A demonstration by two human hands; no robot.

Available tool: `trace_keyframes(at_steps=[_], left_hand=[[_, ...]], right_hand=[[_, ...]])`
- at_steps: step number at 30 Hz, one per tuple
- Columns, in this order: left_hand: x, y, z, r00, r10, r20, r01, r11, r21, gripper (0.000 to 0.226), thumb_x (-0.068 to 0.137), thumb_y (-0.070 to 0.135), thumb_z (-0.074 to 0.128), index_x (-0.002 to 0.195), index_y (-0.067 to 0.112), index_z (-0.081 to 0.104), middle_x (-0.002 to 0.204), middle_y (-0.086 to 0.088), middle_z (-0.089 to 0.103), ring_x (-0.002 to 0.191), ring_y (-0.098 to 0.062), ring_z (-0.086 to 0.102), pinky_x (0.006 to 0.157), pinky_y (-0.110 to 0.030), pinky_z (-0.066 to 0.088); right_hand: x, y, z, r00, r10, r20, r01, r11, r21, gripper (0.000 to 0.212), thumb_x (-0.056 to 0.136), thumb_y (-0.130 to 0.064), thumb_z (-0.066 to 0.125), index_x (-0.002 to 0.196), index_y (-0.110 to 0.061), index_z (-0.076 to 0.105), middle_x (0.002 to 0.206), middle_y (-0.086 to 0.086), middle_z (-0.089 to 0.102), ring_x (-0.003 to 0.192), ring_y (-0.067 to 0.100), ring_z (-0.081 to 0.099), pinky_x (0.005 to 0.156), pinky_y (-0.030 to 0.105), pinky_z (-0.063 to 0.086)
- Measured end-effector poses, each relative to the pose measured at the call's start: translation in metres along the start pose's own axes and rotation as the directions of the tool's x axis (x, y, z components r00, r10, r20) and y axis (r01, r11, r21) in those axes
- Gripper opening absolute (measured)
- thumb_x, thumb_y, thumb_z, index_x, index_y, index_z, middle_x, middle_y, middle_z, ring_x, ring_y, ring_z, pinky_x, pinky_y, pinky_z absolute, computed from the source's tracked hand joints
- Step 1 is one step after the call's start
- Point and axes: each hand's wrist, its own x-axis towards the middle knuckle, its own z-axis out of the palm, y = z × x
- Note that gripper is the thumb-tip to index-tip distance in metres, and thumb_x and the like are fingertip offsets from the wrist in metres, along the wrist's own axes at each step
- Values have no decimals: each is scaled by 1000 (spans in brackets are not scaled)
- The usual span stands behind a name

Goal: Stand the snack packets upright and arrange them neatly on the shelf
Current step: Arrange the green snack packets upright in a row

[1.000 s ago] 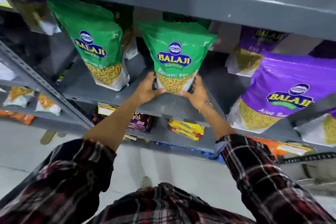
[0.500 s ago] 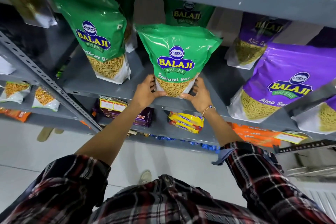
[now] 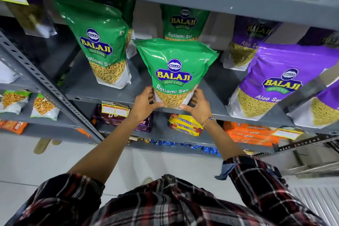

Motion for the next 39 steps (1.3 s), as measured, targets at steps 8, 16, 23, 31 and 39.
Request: trace_keyframes(at_steps=[8,16,23,31,39], left_hand=[[-8,0,2,1000,7,1,-7,1000,-16,62,76,8,74,128,10,42,131,-7,59,116,-14,56,100,-32,48],[-39,-13,-25,938,43,-343,-46,999,-1,43,83,24,69,122,12,55,112,0,63,94,-6,60,77,-5,45],[-9,-31,-147,791,-38,-611,25,999,-30,58,76,23,76,123,11,45,116,-7,57,101,-12,58,89,-27,49],[50,-38,-209,994,-94,-63,103,981,164,100,62,23,86,142,17,25,143,1,41,129,-12,39,111,-34,32],[27,-41,-211,975,-137,-173,178,951,251,86,53,22,90,125,10,45,122,-7,63,106,-20,60,91,-29,46]], right_hand=[[-10,-1,5,1000,8,8,-8,1000,-6,78,72,-9,76,135,-17,31,134,6,54,107,8,53,87,20,47],[-68,3,56,956,-119,-270,97,991,-91,4,87,-17,60,89,-14,61,87,1,63,76,10,59,70,27,46],[-10,-62,167,967,-171,187,185,981,-57,46,88,-21,59,129,-8,45,130,15,53,115,20,54,98,36,47],[82,-95,211,995,-47,91,47,999,3,85,74,-14,74,141,-11,21,143,14,42,128,30,44,106,43,40],[58,-89,214,994,-79,80,84,994,-67,70,76,-14,72,134,-9,33,129,13,55,117,26,53,88,25,41]])
